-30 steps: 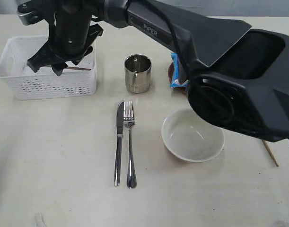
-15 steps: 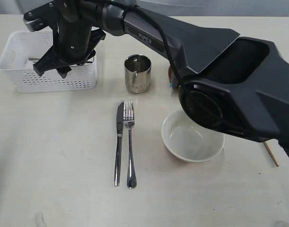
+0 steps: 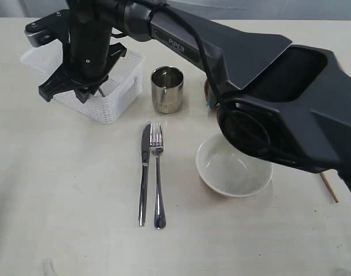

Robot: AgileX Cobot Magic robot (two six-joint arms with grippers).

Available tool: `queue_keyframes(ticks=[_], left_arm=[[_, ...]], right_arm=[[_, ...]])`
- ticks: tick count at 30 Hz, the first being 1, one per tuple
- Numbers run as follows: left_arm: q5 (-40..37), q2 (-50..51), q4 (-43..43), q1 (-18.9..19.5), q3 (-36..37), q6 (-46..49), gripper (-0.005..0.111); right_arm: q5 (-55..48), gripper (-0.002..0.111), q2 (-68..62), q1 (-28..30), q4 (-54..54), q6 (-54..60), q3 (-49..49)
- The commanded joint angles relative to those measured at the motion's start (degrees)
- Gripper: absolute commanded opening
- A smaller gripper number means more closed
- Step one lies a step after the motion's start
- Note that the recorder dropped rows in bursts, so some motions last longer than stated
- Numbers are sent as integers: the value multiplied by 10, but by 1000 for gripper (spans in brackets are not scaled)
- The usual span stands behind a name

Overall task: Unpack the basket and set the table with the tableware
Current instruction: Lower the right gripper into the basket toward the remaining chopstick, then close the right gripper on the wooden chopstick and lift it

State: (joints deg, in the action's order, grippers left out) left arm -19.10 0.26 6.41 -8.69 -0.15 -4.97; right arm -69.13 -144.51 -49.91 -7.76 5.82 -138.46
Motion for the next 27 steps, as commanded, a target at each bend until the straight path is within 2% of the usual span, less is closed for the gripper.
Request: queue_keyframes(ticks=[1,12,16,18,27], left_arm=[[4,-3,-2,2,1,1,0],[4,-3,-2,2,1,1,0],[4,-3,-2,2,1,1,0],[4,-3,-2,2,1,1,0],[4,-3,-2,2,1,1,0]], right_arm=[[-8,-1,5,-15,-47,9,-2],[-8,0,5,-73,-61,-20,-2],[-8,0,11,-77,-49,-58,5],[-8,0,36,-77,-16,-76,37],[12,0,194,-90,16,-108,329]])
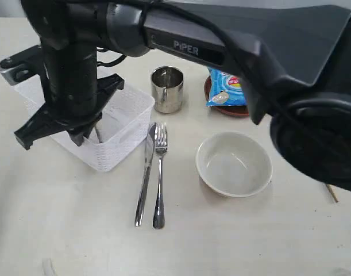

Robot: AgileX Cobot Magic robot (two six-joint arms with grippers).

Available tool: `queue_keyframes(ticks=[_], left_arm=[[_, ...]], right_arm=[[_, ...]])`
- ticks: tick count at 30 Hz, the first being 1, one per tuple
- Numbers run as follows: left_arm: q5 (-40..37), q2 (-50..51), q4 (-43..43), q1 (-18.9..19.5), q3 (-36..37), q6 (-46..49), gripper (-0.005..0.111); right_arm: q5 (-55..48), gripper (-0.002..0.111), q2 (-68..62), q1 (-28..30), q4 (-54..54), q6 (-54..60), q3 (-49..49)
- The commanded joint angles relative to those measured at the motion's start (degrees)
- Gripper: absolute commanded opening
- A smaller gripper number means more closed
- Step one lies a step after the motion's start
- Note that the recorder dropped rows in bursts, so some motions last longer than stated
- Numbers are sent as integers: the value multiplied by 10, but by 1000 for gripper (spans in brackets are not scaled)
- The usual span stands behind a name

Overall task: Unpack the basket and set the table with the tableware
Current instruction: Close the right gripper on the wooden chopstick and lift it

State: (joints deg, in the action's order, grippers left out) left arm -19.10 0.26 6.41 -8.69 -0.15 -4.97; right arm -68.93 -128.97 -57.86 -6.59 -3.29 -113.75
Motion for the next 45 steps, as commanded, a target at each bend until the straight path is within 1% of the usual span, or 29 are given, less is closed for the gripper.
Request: queue_keyframes(ticks=[1,4,5,7,12,14,17,21,23,26,28,33,43,45], left_arm=[[4,-3,-2,2,1,1,0],[4,-3,-2,2,1,1,0],[4,-3,-2,2,1,1,0],[4,-3,-2,2,1,1,0],[4,-3,-2,2,1,1,0],[4,-3,-2,2,1,1,0],[4,-3,-2,2,1,1,0],[4,-3,-7,2,1,1,0],[4,-3,-7,2,1,1,0],[4,-3,-7,2,1,1,0],[4,-3,-7,2,1,1,0],[4,-3,-7,2,1,1,0],[4,-3,-7,2,1,1,0],[4,-3,-7,2,1,1,0]], right_arm=[[37,0,46,-17,4,-14,107],[55,0,47,-17,1,-14,121],[58,1,47,-17,1,-14,121],[57,11,47,-17,1,-14,117],[31,43,48,-17,8,-13,89],[14,47,48,-16,22,-15,69],[-8,46,48,-16,34,-27,33],[-10,46,49,-16,51,-48,-8],[2,46,49,-16,100,-90,-9],[-5,46,35,-9,160,-139,-7],[-9,46,23,1,145,-141,-7],[15,46,-11,22,56,-124,-7],[26,46,-56,24,70,-122,-7],[28,40,-57,24,70,-119,-7]])
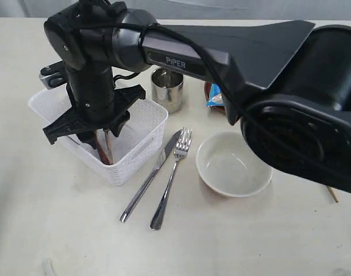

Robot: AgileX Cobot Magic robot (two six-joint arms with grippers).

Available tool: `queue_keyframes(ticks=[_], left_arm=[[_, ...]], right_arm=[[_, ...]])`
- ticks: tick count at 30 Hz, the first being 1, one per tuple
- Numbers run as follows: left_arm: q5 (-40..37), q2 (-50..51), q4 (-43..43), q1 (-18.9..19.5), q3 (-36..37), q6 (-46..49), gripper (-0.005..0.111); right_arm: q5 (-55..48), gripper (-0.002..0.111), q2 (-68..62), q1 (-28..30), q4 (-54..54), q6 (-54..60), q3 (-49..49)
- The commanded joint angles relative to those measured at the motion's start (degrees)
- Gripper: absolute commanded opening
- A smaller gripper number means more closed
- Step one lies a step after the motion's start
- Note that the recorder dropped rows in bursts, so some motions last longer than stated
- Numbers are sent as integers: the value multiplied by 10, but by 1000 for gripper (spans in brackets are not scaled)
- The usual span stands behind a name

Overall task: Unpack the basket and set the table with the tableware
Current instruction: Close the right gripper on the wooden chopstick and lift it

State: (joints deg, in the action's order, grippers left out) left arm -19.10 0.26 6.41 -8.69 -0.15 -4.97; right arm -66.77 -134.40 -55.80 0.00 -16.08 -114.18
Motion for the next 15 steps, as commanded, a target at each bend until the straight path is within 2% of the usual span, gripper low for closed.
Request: queue_keyframes(ticks=[1,6,15], left_arm=[[4,-3,-7,2,1,1,0],[4,-3,-7,2,1,1,0],[4,-3,-7,2,1,1,0]], right_arm=[[6,35,-3,4,4,11,-2],[7,0,8,4,4,37,-3],[-4,0,64,4,14,48,-3]])
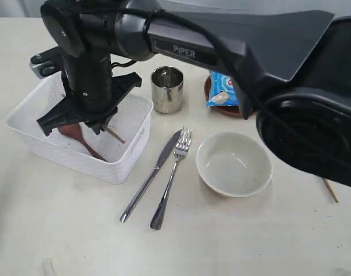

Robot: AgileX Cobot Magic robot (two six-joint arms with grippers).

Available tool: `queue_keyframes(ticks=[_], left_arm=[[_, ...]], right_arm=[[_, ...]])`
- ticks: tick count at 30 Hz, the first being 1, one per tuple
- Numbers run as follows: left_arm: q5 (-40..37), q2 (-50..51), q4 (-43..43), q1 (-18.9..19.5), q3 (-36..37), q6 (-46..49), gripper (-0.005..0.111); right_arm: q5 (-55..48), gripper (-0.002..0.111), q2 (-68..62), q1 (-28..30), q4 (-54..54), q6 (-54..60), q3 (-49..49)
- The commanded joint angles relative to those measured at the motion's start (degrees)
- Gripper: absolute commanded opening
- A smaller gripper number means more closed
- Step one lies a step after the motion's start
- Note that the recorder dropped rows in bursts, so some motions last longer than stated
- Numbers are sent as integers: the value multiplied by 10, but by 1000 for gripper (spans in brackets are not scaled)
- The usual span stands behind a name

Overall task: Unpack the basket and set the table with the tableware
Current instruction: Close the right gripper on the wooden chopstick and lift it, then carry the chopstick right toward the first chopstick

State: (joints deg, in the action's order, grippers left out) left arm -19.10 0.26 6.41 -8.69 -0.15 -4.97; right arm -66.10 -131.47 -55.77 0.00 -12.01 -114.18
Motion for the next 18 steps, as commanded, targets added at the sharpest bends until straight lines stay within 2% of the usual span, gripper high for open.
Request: queue_keyframes(ticks=[1,5,9,13,18], left_arm=[[4,-3,-7,2,1,1,0],[4,-3,-7,2,1,1,0],[4,-3,-7,2,1,1,0],[4,-3,-7,2,1,1,0],[4,-3,-7,2,1,1,0]], right_arm=[[-20,0,42,3,17,10,-3],[-39,0,94,3,67,11,0],[-39,0,177,18,92,4,47],[-39,0,277,67,90,-11,154],[-26,0,421,161,90,-33,333]])
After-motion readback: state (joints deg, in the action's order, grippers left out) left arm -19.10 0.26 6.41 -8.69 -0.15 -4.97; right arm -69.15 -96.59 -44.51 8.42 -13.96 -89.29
